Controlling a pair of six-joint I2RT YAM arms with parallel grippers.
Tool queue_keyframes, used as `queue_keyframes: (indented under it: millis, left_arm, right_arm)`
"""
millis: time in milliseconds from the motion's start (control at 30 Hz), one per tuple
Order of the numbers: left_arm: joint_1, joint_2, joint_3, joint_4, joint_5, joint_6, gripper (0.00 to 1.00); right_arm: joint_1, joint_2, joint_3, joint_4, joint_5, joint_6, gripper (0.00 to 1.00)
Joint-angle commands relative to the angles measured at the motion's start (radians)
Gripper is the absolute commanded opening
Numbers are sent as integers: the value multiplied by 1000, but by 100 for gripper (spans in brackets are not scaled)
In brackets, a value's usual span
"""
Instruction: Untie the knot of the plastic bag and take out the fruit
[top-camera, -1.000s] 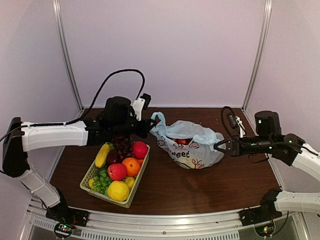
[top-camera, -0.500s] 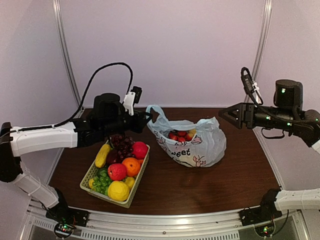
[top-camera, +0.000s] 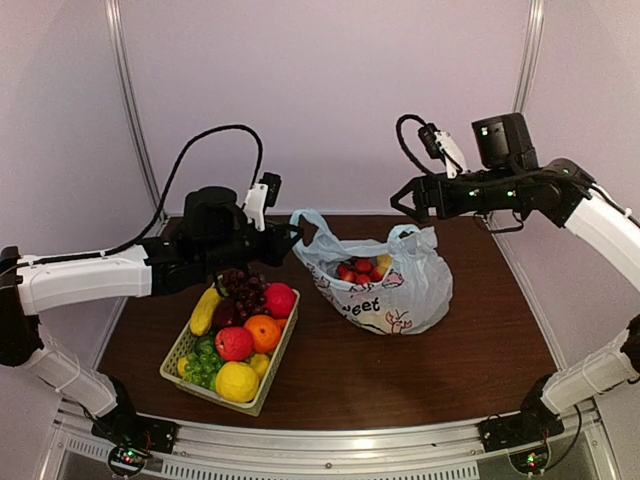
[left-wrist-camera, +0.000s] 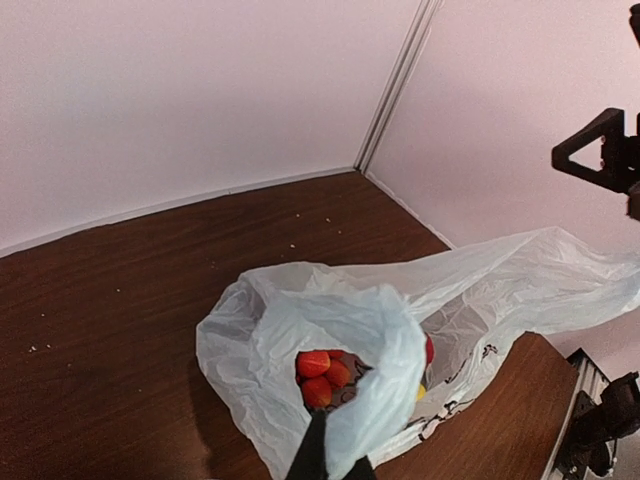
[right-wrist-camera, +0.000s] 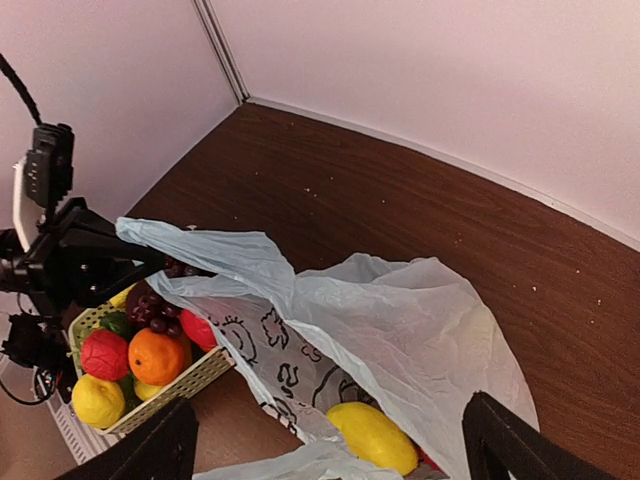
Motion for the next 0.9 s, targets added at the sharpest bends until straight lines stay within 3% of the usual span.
queue_keyframes:
  millis: [0,300,667,767,867]
  left_arm:
    - [1,-15,-13,39,25,-9,0]
    - [0,2,2,50,32,-6,0]
    - [1,19,18,46,57,-7,0]
    - [1,15,18,43,50,-7,0]
    - [1,12,18,37,48,-6,0]
  right_arm:
    - [4,130,52,-61,58,-83,94]
    - [3,359,156,-119,-107,-264,98]
    - [3,456,170,-182,46,-367,95]
    - [3,459,163,-174,132,-356,92]
    - [-4,461,157,-166,201,-331,77]
